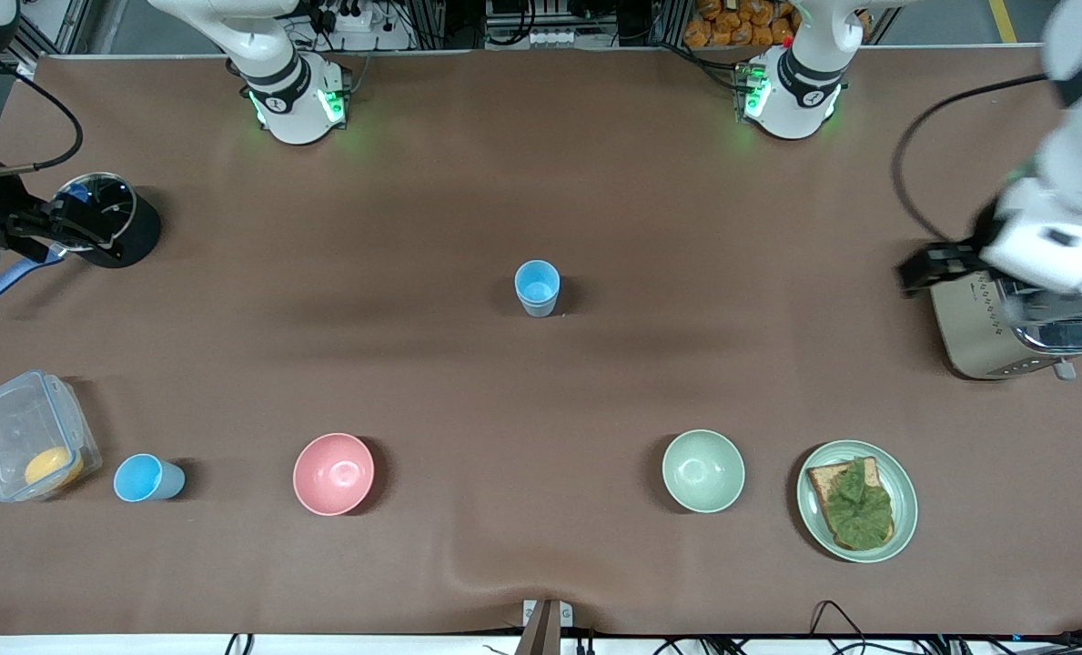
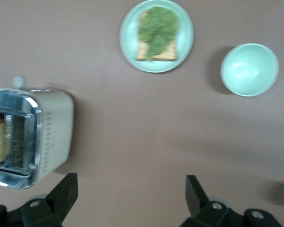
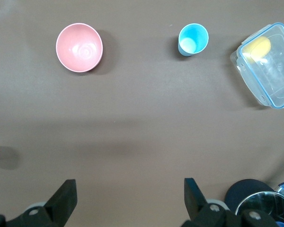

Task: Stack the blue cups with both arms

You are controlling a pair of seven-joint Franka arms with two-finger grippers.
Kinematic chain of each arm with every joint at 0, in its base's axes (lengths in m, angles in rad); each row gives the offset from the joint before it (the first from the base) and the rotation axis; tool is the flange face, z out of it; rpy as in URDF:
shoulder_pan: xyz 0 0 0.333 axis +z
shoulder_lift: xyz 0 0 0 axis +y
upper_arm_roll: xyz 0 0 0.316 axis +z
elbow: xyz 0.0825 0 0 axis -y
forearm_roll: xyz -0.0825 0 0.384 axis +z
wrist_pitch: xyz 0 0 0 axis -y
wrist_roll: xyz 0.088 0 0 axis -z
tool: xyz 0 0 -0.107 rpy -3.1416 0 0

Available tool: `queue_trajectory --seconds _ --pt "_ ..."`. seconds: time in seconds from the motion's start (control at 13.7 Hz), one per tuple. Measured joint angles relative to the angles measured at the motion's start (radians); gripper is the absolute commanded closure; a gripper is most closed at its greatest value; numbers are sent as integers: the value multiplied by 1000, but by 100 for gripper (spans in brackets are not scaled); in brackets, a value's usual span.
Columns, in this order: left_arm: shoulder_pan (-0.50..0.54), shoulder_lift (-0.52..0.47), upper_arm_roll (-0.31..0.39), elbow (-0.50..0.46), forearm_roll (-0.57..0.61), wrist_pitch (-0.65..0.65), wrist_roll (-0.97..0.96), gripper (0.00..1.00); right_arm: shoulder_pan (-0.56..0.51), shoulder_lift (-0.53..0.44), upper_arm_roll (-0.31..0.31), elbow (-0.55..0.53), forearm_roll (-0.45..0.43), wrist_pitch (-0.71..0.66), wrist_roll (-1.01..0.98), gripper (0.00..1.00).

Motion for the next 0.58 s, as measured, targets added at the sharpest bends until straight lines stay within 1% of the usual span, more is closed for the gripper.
queue_trajectory --seconds 0.22,0.36,0.44,0.51,0.58 --pt "74 -30 -1 0 -35 -46 44 0 0 0 0 0 0 0 0 0" --pt "101 -72 5 -2 -67 -109 99 0 0 0 0 0 -1 0 0 0" --pt "99 -96 18 -12 -74 -130 123 0 0 0 0 0 -1 0 0 0" --pt "67 -126 54 -34 -81 -141 141 0 0 0 0 0 -1 -1 0 0" --pt "-7 -157 122 -61 -93 -143 148 0 0 0 0 0 -1 -1 0 0"
